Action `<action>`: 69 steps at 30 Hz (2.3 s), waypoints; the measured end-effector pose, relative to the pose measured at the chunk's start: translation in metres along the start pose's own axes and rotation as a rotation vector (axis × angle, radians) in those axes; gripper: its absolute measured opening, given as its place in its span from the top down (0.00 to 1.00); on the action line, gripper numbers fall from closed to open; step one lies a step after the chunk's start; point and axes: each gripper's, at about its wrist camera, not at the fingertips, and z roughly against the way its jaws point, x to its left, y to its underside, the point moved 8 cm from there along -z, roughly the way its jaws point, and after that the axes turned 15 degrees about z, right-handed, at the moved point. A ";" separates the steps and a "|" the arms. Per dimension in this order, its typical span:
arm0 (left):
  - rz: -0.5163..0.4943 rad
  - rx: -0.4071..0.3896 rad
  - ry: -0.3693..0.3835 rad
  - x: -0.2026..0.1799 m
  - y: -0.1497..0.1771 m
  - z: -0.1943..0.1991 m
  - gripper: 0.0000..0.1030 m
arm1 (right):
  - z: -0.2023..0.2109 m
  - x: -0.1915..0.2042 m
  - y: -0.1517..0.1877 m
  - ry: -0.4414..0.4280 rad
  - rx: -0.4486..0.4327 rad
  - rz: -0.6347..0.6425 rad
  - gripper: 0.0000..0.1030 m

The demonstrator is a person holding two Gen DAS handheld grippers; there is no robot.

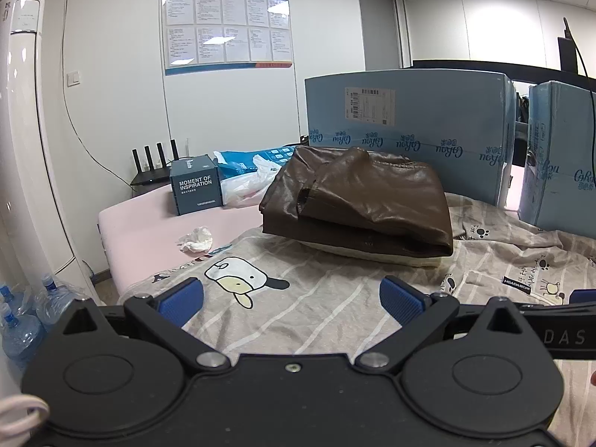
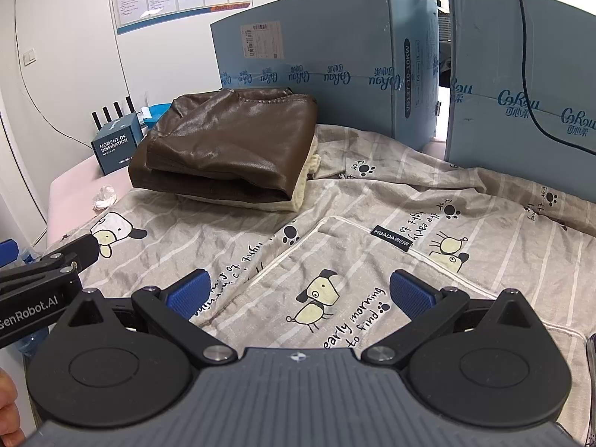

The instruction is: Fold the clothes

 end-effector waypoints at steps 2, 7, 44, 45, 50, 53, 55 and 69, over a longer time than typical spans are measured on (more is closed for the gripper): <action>0.000 0.000 0.000 0.000 0.000 0.000 0.00 | 0.001 0.000 0.000 0.001 -0.001 0.000 0.00; -0.001 -0.001 -0.001 0.000 0.001 0.000 0.00 | 0.002 0.000 0.000 0.004 -0.003 0.001 0.00; 0.012 -0.001 0.006 -0.001 -0.001 0.002 0.00 | 0.002 -0.002 0.000 0.008 -0.003 -0.009 0.00; 0.012 -0.001 0.007 -0.001 -0.002 0.002 0.00 | 0.002 -0.002 0.000 0.008 -0.003 -0.010 0.00; 0.013 -0.005 0.017 -0.004 -0.004 0.003 0.00 | 0.005 -0.005 -0.001 0.012 -0.005 -0.013 0.00; 0.010 -0.009 0.028 -0.007 -0.006 0.003 0.00 | 0.009 -0.008 -0.003 0.022 -0.011 -0.015 0.00; 0.007 -0.010 0.037 -0.010 -0.007 0.004 0.00 | 0.012 -0.010 -0.003 0.030 -0.016 -0.018 0.00; -0.005 -0.016 0.082 -0.025 -0.012 0.007 0.00 | 0.022 -0.021 -0.002 0.065 -0.028 -0.045 0.00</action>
